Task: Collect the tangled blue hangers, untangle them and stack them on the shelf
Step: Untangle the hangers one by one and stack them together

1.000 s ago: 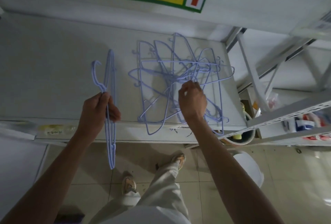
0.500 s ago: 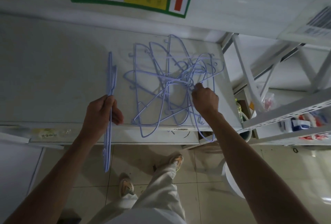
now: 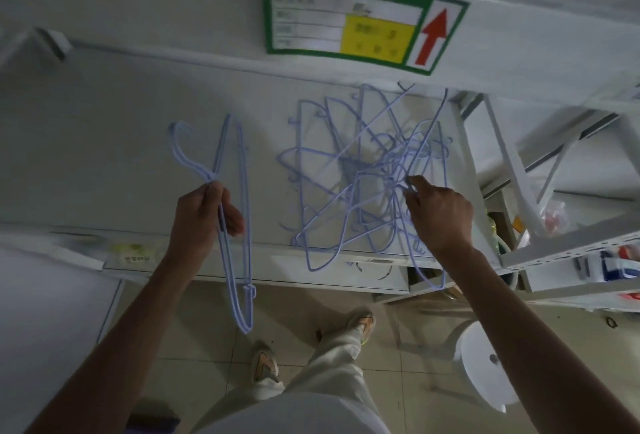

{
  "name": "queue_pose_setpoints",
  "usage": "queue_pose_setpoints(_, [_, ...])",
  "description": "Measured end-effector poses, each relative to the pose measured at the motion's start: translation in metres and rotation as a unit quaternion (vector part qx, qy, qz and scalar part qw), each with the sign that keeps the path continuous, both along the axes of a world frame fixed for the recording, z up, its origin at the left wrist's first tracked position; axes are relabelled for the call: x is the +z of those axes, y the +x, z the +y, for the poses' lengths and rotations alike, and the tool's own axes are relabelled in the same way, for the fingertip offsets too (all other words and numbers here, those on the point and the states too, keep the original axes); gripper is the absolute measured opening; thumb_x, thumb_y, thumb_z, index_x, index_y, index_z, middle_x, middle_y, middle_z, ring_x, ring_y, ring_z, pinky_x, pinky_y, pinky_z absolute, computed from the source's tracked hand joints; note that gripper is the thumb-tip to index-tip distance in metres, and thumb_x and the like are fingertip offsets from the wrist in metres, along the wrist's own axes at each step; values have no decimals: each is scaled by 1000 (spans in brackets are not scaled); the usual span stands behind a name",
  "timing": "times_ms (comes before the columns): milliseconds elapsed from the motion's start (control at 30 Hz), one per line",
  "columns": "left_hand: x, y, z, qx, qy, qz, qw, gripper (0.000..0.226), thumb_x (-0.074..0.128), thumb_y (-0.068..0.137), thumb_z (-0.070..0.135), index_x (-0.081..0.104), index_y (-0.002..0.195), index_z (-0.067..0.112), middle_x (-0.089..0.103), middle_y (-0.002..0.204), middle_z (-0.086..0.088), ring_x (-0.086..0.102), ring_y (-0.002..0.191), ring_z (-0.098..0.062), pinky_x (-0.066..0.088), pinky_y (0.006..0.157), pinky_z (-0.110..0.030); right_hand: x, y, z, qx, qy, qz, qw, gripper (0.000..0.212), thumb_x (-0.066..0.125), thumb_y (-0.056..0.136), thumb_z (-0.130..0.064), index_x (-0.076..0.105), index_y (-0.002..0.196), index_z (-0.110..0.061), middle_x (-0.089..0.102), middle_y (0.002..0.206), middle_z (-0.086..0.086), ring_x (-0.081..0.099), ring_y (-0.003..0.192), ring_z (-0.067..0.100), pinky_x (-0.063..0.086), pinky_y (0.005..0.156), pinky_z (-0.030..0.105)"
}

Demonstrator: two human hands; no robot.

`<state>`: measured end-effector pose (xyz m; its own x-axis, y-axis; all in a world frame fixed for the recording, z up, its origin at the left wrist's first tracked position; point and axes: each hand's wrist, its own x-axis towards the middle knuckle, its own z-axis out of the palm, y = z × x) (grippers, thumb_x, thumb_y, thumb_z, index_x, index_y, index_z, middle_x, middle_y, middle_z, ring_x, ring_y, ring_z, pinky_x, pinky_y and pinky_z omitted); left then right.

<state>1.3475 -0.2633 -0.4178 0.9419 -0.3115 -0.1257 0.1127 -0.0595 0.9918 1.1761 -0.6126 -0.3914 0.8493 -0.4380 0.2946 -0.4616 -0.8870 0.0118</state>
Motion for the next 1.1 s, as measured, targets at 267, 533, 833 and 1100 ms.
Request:
queue_pose_setpoints(267, [14, -4, 12, -25, -15, -21, 999, 38, 37, 112, 16, 52, 79, 6, 69, 53, -8, 65, 42, -19, 55, 42, -26, 29, 27, 39, 126, -98, 67, 985, 48, 69, 87, -64, 69, 108, -21, 71, 65, 7, 72, 61, 29, 47, 56, 29])
queue_pose_setpoints(533, [12, -35, -23, -48, -21, 16, 998, 38, 34, 112, 21, 44, 76, 14, 79, 70, -3, 74, 55, -22, 55, 51, -28, 44, 57, 94, 195, -74, 60, 976, 60, 59, 86, -73, 62, 121, -25, 65, 62, 8, 70, 63, 32, 47, 60, 33])
queue_pose_setpoints(833, [15, -72, -39, -145, -52, 94, 984, 34, 32, 112, 36, 42, 87, 15, 80, 103, -10, 79, 78, -33, 64, 64, -34, 75, 87, 155, 229, -63, -162, 958, 25, 52, 101, -28, 65, 85, -14, 56, 53, 1, 55, 42, 32, 44, 43, 28])
queue_pose_setpoints(1100, [6, -66, -51, -57, -79, 185, 978, 33, 37, 111, 41, 62, 105, 20, 71, 80, -8, 71, 66, -21, 57, 60, -34, 78, 107, 192, 204, 362, -335, 845, 31, 60, 100, -34, 61, 120, -10, 67, 91, 2, 67, 88, 19, 55, 81, 44])
